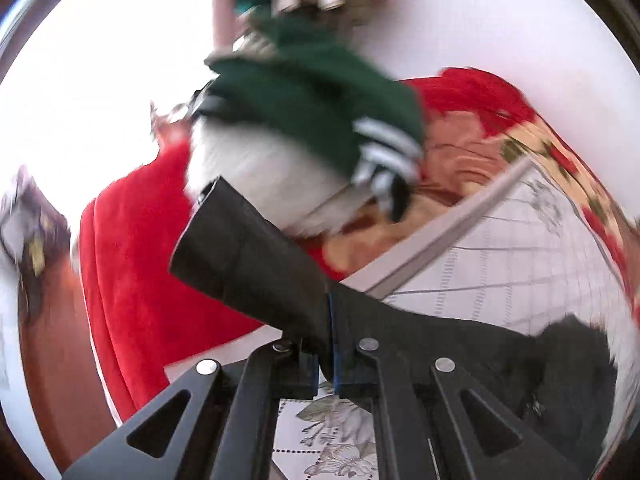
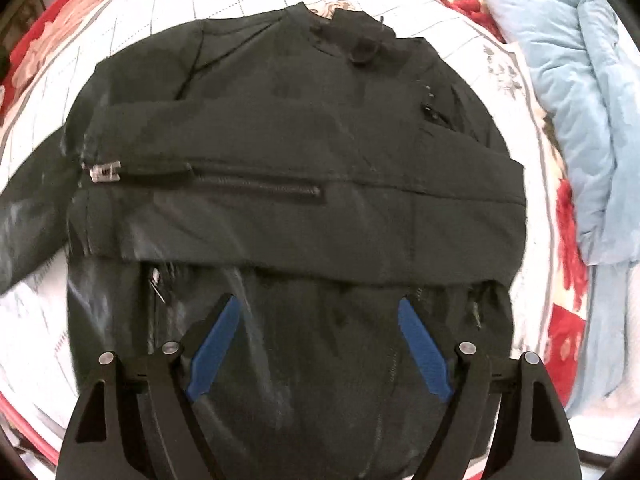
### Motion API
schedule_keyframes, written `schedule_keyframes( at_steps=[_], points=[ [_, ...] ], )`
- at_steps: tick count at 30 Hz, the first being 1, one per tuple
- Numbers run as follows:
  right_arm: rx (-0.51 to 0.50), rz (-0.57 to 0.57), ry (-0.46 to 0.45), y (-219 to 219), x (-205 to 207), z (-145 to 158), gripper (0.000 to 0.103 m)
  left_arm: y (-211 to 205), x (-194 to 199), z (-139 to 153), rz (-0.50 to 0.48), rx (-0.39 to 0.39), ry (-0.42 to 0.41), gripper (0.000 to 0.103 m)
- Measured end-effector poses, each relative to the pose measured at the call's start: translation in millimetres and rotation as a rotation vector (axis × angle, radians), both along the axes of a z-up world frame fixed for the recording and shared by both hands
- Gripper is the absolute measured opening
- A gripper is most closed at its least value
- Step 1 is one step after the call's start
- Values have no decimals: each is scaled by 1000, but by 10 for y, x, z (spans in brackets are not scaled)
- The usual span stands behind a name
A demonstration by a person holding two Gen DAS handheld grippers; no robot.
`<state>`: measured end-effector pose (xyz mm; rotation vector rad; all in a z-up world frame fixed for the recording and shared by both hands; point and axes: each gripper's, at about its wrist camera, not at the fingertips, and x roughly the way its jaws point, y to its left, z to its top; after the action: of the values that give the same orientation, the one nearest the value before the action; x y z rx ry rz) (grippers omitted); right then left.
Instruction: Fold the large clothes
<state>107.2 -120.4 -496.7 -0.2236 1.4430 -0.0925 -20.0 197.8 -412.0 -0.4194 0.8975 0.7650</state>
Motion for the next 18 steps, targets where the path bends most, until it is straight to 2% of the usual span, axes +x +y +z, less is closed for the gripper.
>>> schedule_keyframes(
  at_steps=[4,6,10,13,18],
  points=[
    [49,-9,-7,-28,91,-19,83,-358,354,247,-146,96,10,1],
    [84,-23,-3,-85,103,-27,83,-667,549,351,-238,133,11,1],
    [134,-102,12,-448,121,-60,83,-1342,871,431,-419,157,15,1],
    [161,-221,29,-947,87,-86,83,-2005,1103,399,-568,102,33,1],
    [173,-405,57,-1836,-91,-164,83,-3312,1491,124,-809,-68,105,1]
  ],
)
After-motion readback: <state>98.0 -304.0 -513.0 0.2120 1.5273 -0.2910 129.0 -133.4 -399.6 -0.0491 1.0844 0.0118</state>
